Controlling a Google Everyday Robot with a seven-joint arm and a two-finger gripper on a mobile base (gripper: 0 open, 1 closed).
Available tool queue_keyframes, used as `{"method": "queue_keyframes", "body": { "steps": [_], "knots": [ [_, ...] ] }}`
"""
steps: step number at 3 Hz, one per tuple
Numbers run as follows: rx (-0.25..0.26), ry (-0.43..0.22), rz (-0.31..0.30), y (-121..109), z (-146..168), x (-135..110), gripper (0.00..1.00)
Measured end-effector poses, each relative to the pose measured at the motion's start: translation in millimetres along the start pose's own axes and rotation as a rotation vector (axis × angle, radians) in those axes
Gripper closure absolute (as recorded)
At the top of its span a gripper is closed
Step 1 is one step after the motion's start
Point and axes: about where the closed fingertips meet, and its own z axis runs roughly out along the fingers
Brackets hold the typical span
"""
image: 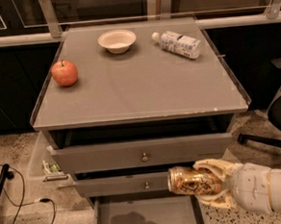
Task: Pick orange can from bottom drawer and place on counter
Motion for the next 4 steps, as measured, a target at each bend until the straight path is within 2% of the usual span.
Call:
{"method": "queue_keyframes", "body": {
  "steps": [1, 2, 3, 4],
  "knots": [
    [-0.004, -0.005, -0.059, -57, 4, -20, 1.0],
    [0.002, -0.016, -0.162, -144, 6, -62, 1.0],
    [0.015, -0.036, -0.24, -209, 7, -102, 1.0],
    [0.038, -0.046, -0.267, -255, 16, -107, 1.0]
  ]
}}
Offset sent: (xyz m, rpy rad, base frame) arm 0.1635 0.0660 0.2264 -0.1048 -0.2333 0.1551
